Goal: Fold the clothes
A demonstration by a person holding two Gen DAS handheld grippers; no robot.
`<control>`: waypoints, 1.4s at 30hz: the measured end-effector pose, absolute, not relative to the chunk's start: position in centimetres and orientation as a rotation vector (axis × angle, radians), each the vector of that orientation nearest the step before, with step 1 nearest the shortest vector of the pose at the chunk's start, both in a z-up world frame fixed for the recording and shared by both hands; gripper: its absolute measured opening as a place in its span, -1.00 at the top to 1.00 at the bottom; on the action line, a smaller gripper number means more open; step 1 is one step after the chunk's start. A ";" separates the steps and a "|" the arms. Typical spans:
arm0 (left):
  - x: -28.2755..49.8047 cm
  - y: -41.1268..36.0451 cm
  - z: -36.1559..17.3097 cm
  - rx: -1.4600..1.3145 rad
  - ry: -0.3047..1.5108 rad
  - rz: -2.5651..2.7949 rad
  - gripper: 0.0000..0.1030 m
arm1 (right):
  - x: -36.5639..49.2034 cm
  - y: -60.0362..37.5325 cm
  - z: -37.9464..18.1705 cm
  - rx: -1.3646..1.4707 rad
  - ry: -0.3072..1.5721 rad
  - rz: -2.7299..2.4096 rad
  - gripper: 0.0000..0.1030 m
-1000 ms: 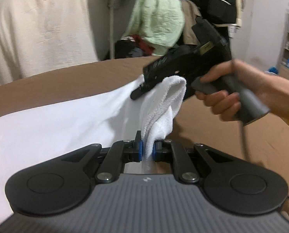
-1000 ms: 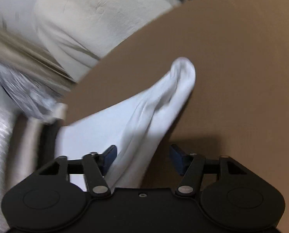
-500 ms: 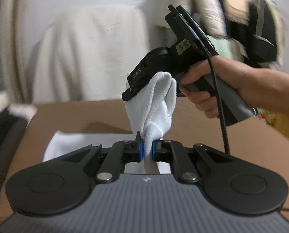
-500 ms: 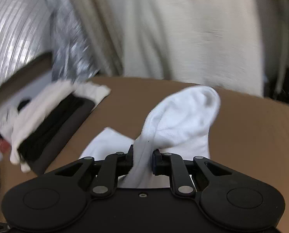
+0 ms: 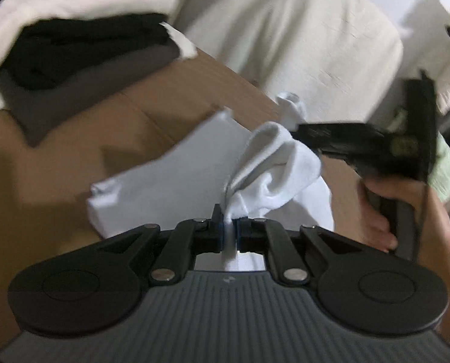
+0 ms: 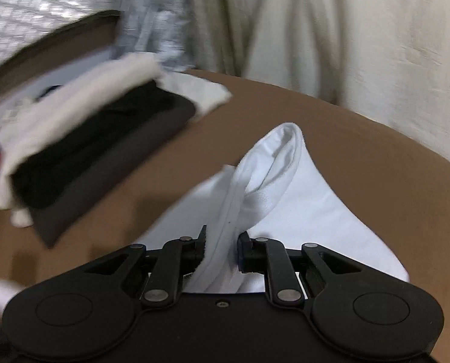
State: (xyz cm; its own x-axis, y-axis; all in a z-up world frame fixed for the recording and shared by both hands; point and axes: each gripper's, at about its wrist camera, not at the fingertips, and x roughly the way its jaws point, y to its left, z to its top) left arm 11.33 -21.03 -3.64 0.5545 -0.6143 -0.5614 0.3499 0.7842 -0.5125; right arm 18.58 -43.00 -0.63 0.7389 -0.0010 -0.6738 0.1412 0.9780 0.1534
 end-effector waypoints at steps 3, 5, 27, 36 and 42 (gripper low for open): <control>11.6 -21.2 -4.0 -0.342 0.771 -0.543 0.87 | 17.9 -43.7 0.1 0.227 0.666 0.008 0.20; 12.1 -21.2 -4.4 -0.366 0.802 -0.526 0.87 | 17.4 -44.5 0.4 0.271 0.622 0.049 0.10; 20.3 -18.0 -0.4 -0.186 0.875 -0.600 -0.19 | 7.6 -46.1 -3.7 0.287 0.736 -0.196 -0.21; 22.0 -24.7 -7.2 0.163 0.899 -0.745 0.84 | 6.4 -49.7 -4.9 0.560 0.702 -0.228 -0.23; 18.7 -24.4 -7.6 0.300 0.793 -0.558 0.90 | 5.6 -52.1 -7.5 0.728 0.720 -0.198 -0.28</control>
